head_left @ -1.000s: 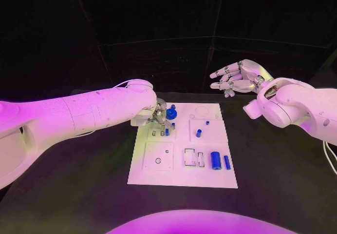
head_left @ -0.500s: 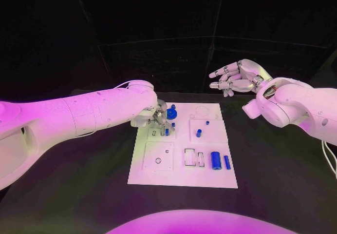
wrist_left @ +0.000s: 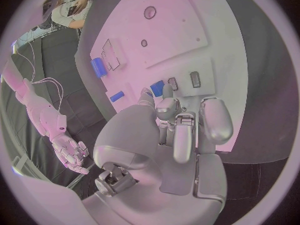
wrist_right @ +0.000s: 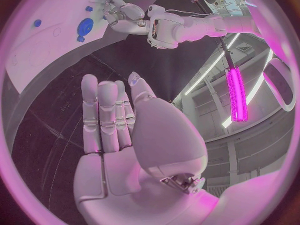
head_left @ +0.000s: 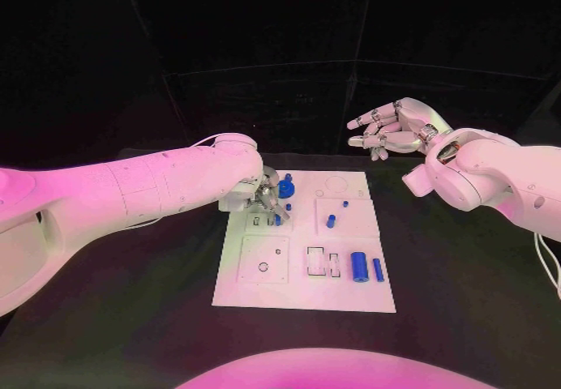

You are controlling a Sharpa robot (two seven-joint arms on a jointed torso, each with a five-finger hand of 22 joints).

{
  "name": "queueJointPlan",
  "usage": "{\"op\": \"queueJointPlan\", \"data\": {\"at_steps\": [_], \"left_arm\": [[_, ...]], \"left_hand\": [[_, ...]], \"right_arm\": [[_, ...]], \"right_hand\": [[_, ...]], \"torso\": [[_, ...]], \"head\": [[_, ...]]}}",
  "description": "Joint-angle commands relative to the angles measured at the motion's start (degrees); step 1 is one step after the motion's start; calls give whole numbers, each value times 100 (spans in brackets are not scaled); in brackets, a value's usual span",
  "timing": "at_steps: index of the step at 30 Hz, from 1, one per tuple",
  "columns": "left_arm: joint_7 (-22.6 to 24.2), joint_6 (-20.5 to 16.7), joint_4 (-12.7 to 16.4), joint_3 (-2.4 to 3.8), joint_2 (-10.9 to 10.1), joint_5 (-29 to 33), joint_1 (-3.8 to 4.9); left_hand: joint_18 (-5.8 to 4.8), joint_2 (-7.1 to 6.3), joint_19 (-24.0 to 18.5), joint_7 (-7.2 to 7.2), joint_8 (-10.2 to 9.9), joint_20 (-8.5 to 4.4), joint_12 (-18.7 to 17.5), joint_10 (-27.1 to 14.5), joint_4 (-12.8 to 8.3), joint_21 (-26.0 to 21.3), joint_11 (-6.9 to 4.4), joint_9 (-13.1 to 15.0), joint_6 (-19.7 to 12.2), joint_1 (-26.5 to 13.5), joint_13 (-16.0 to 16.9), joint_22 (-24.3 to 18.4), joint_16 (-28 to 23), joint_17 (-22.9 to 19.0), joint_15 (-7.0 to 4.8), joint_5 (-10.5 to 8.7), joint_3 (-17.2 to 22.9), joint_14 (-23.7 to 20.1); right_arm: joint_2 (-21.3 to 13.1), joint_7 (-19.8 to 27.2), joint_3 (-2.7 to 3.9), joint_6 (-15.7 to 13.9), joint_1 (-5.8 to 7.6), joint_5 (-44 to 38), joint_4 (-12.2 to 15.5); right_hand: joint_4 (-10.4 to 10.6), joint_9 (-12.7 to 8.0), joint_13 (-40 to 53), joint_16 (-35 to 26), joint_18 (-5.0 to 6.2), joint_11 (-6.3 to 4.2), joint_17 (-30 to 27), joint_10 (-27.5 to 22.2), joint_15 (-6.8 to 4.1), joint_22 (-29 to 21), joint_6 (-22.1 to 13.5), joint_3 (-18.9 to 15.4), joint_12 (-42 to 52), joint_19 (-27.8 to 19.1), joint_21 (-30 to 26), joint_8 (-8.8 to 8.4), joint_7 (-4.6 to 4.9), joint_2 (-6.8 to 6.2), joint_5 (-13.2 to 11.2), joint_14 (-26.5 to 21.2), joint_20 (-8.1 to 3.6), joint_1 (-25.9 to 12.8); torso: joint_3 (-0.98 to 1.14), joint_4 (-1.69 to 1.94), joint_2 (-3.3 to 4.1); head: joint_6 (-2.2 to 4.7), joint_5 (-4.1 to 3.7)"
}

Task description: Assemble the parts on the task board

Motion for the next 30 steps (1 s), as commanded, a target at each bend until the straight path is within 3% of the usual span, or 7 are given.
{"op": "queueJointPlan", "data": {"at_steps": [1, 8, 14, 18, 24, 26, 30], "left_arm": [[-44, 101, -4, 2, 12, 124, 6], [-41, 88, -8, 2, 18, 260, 5], [-33, 34, -3, 2, -2, 478, 4], [-25, -54, 18, 3, -34, 631, 4], [-13, -186, 64, 3, -100, 882, 4], [-5, -254, 93, 3, -130, 953, 4], [21, -483, 213, 4, -243, 1107, 6]], "left_hand": [[-110, 7, 35, -6, 28, 2, 23, 29, -29, 31, 10, 19, -53, 90, -6, 9, 36, 1509, -32, 2, 70, 606], [-110, 97, 34, -24, 63, -5, 23, 26, -235, 38, -7, 76, -113, 419, -11, 26, 36, 1509, -43, 5, 405, 606], [-107, 240, 26, -55, 46, -37, -24, -7, -583, 33, -40, 101, -200, 899, -47, 25, 36, 1509, -76, 17, 971, 606], [-106, 198, 21, -55, 46, -43, -56, -21, -740, 29, -40, 125, -233, 994, -74, 25, 36, 1509, -77, 152, 1394, 606], [-110, -181, 20, -20, 131, -26, -96, -8, -992, 34, -54, 268, -288, 761, -121, 48, 36, 1509, -40, 383, 2747, 606], [-119, -428, 21, -14, 166, -2, -107, -2, -1079, 37, -54, 331, -328, 562, -144, 57, 36, 1509, -41, 376, 3262, 606], [-109, -776, 22, -15, 310, -5, -81, 46, -1219, 42, -24, 500, -334, 95, -147, 72, 36, 1509, -39, 443, 4293, 606]], "right_arm": [[9, 59, 4, 4, 15, 20, -5], [18, 60, 4, 7, 15, 20, -22], [25, 58, 4, 14, 15, 20, -35], [30, 57, 4, 19, 15, 20, -50], [37, 52, 4, 32, 15, 19, -67], [39, 52, 3, 36, 15, 19, -72], [40, 51, 3, 41, 15, 19, -80]], "right_hand": [[-33, -8, -10, -40, 28, -2, 7, -30, -9, -6, -48, -9, -32, 17, -22, 36, 9, -4, 43, 22, 2, 60], [-36, -8, -25, -48, 28, -3, 10, -30, -10, -11, -48, -5, -32, 23, -31, 39, 9, -1, 84, 27, 1, 66], [-39, -8, -49, -65, 27, -3, 11, -30, -11, -13, -49, -2, -31, 36, -40, 44, 10, -1, 151, 33, -1, 70], [-40, -8, -54, -67, 28, -3, 14, -31, -11, -19, -50, -1, -31, 35, -47, 44, 10, -2, 165, 34, -1, 70], [-38, -8, -68, -75, 28, -2, 16, -32, -11, -23, -51, -1, -31, 40, -55, 47, 11, -5, 206, 37, -1, 67], [-37, -7, -72, -80, 28, -2, 14, -32, -11, -27, -51, 0, -30, 40, -59, 48, 11, -4, 221, 37, -2, 65], [-37, -7, -72, -80, 28, -2, 14, -32, -11, -27, -51, 0, -30, 40, -59, 48, 11, -4, 221, 37, -2, 65]], "torso": [[2, 4, 4], [3, 1, 3], [3, 6, 3], [3, 15, 4], [4, 15, 1], [2, 12, 4], [7, 16, 1]], "head": [[-6, 1], [-11, 7], [-9, 1], [-14, 7], [-9, 23], [2, 31], [12, 29]]}}
